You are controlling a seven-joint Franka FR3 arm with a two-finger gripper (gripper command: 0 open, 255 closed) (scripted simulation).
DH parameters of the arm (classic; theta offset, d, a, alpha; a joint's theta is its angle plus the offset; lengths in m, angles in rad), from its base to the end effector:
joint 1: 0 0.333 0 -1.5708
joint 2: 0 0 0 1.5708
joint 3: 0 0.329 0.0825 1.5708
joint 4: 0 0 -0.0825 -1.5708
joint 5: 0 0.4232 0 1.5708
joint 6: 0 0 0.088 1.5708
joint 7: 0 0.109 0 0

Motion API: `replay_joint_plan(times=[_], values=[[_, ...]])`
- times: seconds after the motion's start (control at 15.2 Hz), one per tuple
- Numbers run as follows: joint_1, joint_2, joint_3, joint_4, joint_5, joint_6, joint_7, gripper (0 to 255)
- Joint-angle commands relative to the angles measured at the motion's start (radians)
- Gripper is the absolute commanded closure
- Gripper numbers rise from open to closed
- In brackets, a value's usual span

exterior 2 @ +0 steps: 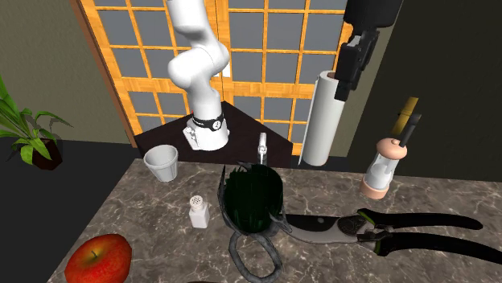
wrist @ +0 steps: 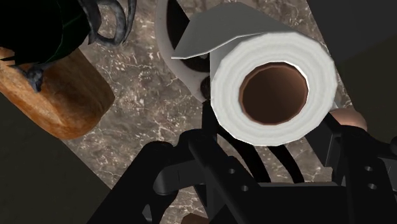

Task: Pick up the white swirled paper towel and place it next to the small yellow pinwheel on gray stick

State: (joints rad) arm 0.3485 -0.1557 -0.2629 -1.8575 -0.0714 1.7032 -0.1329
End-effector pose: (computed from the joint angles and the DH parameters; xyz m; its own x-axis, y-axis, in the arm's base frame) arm 0.5497 0.0317 0.5853 0.9734 0.2290 -0.0078 0.2291 -0.9729 0.0296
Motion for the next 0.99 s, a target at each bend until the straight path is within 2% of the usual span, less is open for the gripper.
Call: replay_joint_plan(times=[0.0, 0.92], values=[[-0.001, -0.005, -0.001, -0.034, -0.002, 0.03, 0.001, 255], [-0.004, 0.006, -0.007, -0.211, -0.003, 0.217, 0.006, 255]])
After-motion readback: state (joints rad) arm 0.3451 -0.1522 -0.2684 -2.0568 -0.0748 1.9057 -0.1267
